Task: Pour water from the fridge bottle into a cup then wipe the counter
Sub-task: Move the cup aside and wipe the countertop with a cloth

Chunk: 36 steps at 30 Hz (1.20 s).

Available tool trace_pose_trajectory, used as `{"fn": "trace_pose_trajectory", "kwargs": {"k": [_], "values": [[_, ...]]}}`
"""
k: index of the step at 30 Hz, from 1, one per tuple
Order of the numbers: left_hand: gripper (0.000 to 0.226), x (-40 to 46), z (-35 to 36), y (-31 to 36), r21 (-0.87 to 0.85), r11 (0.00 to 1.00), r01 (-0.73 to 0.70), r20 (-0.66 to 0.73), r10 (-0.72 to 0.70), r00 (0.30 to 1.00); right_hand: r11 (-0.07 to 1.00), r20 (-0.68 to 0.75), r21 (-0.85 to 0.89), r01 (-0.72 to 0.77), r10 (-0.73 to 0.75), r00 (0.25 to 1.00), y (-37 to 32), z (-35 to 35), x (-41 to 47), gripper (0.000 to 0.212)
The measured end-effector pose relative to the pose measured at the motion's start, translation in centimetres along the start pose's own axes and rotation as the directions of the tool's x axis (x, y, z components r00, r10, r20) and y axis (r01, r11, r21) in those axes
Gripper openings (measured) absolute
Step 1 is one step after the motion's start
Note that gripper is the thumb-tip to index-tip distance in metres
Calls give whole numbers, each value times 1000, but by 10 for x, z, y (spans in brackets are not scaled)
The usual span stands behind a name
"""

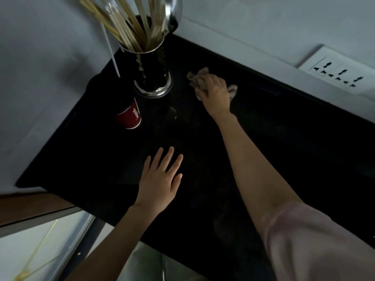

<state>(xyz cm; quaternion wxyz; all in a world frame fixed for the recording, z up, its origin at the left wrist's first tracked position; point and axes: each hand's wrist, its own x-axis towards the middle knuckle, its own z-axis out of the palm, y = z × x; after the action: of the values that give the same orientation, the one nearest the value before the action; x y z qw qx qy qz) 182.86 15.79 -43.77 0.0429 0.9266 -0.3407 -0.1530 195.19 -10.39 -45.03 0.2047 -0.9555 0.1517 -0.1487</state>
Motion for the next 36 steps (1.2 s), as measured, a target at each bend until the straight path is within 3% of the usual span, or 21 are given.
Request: {"fn": "trace_pose_trajectory", "kwargs": {"k": [6,11,15,19,24,30,36], "values": [[56,-1,-1,-1,5,1000,-1,9,1,1000,979,109,58,195,-200,974,-4,-16,-71,38],[56,-1,3,-1,-7,1000,2,7,-2,1000,998,-28,-43,36,-37,999,31,-23,-60,33],[55,-1,3,0,-20,1000,1,-7,-2,1000,998,27,4,-61,61,998,18,-4,11,34],[54,-1,3,0,-18,1000,1,-23,-2,1000,994,103,90,55,-64,993,-20,12,33,36],[54,0,3,-1,0,1000,-2,-35,2,999,976,103,138,167,-182,978,-27,-3,-58,38],[56,-2,2,-1,6,1000,1,-32,-1,999,999,15,35,-7,7,1000,7,-51,-191,39],[53,-2,4,-2,-24,1000,-10,-43,9,999,971,-108,-36,-237,232,967,54,-58,-120,36]]}}
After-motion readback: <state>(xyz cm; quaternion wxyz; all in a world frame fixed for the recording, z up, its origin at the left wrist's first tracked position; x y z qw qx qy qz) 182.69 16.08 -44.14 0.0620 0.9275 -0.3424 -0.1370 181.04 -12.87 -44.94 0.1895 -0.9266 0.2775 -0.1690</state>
